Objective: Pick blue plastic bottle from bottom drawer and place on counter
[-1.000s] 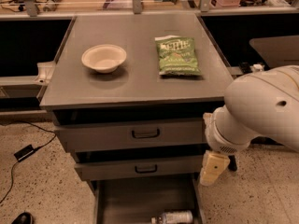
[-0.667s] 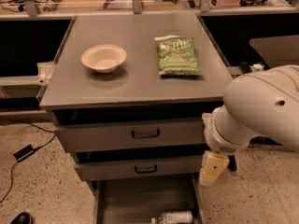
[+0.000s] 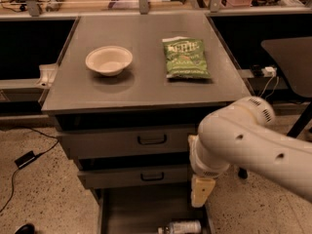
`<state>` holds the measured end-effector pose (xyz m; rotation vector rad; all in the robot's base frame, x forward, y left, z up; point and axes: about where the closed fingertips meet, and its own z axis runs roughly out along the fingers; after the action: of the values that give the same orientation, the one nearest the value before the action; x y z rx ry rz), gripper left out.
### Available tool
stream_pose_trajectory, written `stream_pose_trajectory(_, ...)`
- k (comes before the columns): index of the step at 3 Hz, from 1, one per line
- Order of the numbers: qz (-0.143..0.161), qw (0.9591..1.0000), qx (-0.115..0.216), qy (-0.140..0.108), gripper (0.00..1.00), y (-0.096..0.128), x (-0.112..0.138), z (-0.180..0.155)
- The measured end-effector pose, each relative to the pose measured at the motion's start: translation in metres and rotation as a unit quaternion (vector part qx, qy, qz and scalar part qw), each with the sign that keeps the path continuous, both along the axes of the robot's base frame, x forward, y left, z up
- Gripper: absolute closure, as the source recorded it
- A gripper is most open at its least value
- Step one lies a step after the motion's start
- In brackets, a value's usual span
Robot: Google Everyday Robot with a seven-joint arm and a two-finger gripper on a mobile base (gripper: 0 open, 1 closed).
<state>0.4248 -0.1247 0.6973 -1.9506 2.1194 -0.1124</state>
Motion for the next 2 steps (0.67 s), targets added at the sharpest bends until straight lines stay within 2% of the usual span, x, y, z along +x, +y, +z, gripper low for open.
stream_pose_trajectory(1,-0.012,0.9998,-0.014,0.002,0.00,-0.011,-0.007,-0.015)
stream_pose_trajectory(2,0.017,0.9995,-0.026,0.004,0.00,0.001,-0.007,-0.010)
